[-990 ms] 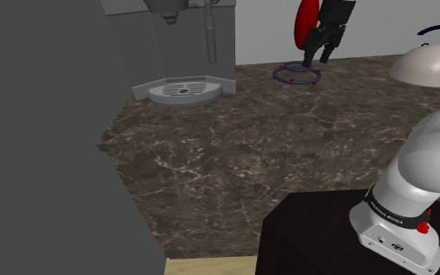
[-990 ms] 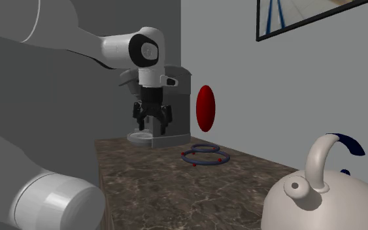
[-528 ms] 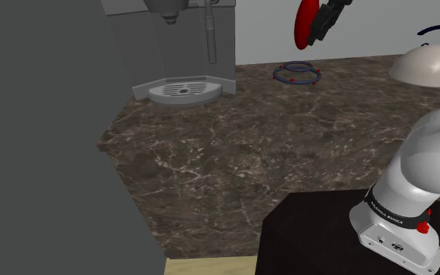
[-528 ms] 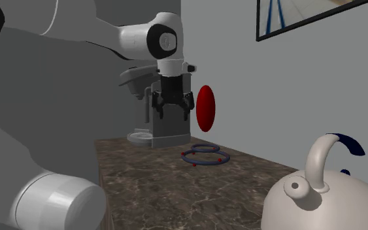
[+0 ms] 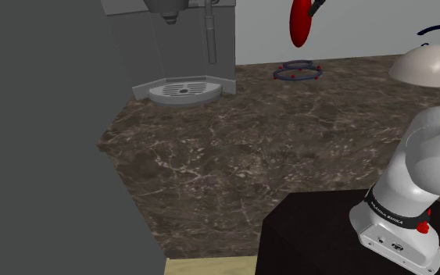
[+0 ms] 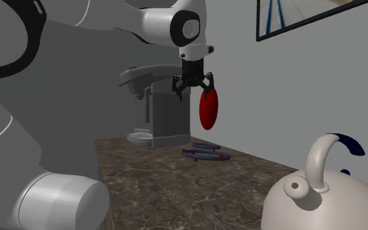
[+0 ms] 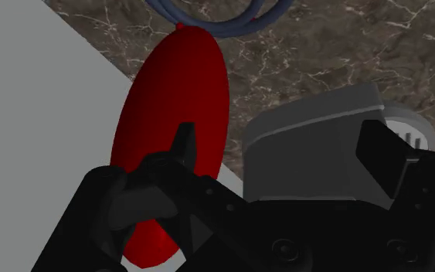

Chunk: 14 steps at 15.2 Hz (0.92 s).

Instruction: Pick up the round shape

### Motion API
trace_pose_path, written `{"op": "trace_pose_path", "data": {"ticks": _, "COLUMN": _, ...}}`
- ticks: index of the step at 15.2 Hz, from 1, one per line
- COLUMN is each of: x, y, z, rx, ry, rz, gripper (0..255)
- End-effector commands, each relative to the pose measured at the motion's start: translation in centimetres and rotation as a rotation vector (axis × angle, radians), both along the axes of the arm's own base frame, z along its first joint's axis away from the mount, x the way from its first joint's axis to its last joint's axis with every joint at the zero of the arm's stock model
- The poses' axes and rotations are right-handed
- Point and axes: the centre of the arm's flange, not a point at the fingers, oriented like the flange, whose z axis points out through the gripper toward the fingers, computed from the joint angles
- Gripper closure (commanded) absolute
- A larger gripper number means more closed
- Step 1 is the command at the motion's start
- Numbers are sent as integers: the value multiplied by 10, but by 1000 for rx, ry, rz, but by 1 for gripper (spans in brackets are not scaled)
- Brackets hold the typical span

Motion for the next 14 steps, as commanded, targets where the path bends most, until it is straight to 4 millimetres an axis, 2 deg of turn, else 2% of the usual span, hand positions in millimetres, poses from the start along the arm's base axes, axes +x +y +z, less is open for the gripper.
{"op": "trace_pose_path", "data": {"ticks": 1, "x": 6, "y": -17, "z": 12, "rx": -14, "ry": -61, "rz": 65, "gripper": 0}}
{"op": "trace_pose_path", "data": {"ticks": 5, "x": 21, "y": -45, "z": 43, "rx": -33, "ry": -174, "rz": 184, "gripper": 0}}
{"op": "trace_pose_path", "data": {"ticks": 12, "x": 21, "y": -45, "z": 6, "rx": -33, "ry": -174, "rz": 184, "gripper": 0}}
{"op": "trace_pose_path", "data": {"ticks": 14, "x": 21, "y": -45, "z": 3, "rx": -33, "ry": -174, "rz": 184, "gripper": 0}}
